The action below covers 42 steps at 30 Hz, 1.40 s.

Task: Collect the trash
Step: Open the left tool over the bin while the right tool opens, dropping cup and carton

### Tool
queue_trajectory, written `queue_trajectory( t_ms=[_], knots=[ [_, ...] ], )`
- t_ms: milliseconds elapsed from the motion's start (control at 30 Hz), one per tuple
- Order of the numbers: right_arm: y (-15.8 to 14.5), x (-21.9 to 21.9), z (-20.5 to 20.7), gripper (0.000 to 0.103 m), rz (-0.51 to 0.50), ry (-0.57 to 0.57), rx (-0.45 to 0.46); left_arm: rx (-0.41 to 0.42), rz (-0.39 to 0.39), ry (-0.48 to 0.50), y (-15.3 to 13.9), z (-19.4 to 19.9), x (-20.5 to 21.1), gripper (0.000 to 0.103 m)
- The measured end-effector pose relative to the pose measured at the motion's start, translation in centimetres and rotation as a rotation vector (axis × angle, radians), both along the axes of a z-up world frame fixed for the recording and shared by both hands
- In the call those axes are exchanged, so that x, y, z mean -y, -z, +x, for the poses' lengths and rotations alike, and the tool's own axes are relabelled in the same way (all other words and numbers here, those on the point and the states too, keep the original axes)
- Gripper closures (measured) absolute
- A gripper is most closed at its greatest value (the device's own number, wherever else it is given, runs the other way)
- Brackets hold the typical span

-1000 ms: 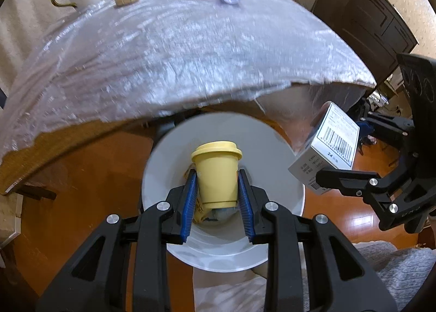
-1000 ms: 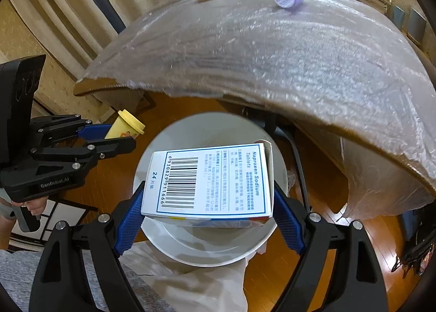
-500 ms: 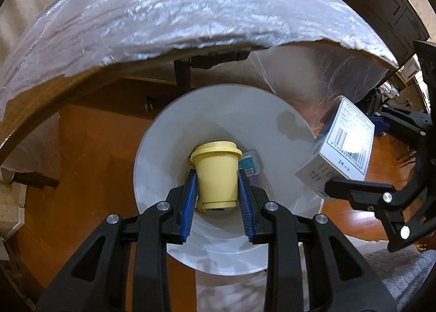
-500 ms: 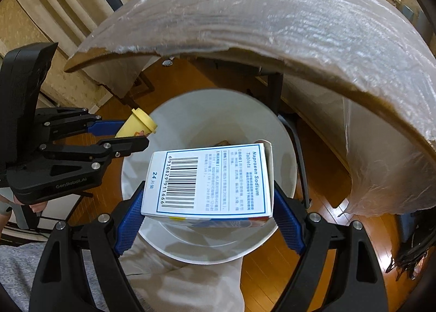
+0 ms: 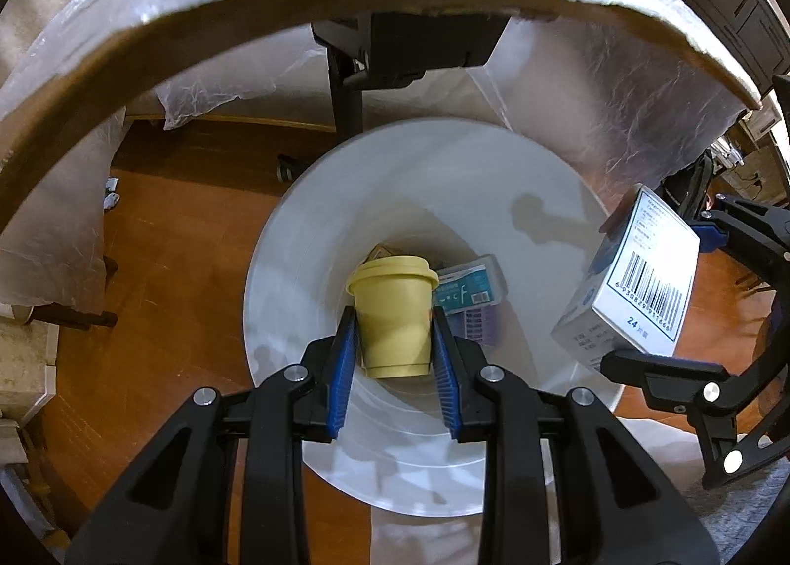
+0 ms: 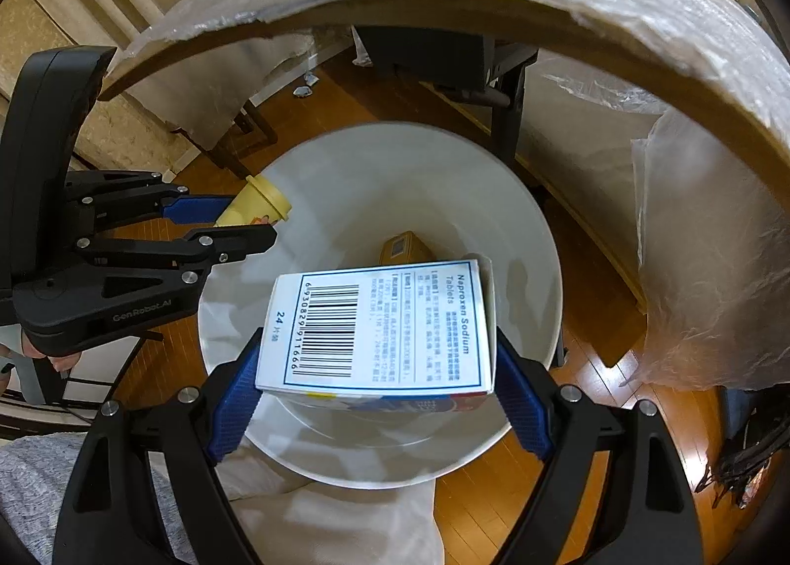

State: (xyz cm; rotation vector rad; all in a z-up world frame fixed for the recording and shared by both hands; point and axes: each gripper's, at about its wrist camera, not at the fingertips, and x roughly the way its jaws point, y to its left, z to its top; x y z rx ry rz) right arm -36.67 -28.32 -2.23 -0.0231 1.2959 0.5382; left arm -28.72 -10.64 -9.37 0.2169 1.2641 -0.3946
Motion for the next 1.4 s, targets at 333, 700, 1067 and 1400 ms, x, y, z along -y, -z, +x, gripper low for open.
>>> queue_trajectory(
  t_ms=[333,700,1067,1400],
  knots=[
    [1.9,-0.6,0.5,0.02,-0.023,-0.013,-0.023,-0.024,0.032,-0.002,1.7,0.7,0.2,0.072],
    [3.2,-0.6,0.6,0.02,-0.04,-0.002,-0.051,-0.034,0.049,0.009,2.7,1.0,0.2,0.072],
    [4.2,-0.7,0.9,0.02,-0.058,0.008,-0.063,-0.042,0.065,0.017,3.6,1.1,0.4,0.072],
    [3.9,-0.2,0.8,0.01,-0.036,0.042,-0.043,0.073,0.064,0.046,2.7,0.5,0.3,0.015]
  ],
)
